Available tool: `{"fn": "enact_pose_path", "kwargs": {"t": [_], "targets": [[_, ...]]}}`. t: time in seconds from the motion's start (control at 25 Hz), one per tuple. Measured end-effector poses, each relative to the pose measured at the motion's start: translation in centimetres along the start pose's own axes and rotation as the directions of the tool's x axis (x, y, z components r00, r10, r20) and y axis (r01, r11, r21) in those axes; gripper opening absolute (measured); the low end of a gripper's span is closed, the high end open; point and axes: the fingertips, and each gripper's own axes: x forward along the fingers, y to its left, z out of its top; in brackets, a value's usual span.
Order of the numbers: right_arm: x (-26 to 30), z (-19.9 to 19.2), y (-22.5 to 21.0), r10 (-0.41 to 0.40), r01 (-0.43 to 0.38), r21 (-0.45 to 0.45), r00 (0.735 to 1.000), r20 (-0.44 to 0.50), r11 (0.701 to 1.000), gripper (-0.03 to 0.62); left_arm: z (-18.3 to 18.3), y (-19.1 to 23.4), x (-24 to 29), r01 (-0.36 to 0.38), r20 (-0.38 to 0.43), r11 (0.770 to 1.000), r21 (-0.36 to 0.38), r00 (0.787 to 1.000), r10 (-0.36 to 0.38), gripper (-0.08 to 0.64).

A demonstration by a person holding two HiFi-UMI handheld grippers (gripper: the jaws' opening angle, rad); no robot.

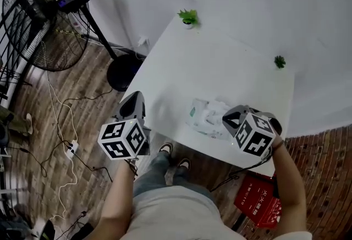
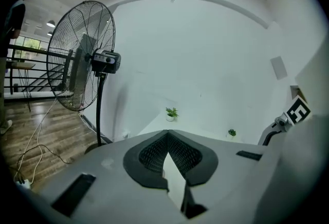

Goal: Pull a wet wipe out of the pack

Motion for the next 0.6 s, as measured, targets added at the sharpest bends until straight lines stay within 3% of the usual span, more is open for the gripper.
{"fn": "enact_pose_path", "kwargs": {"t": [0.6], "targets": [[-4.3, 1.3, -0.4, -0.095, 0.083, 0.117, 0.99, 0.104, 0.99, 0.005, 2.0, -1.1, 1.0, 0.046, 0.025, 0.999, 0.007, 0.999, -0.046, 0.002]]}}
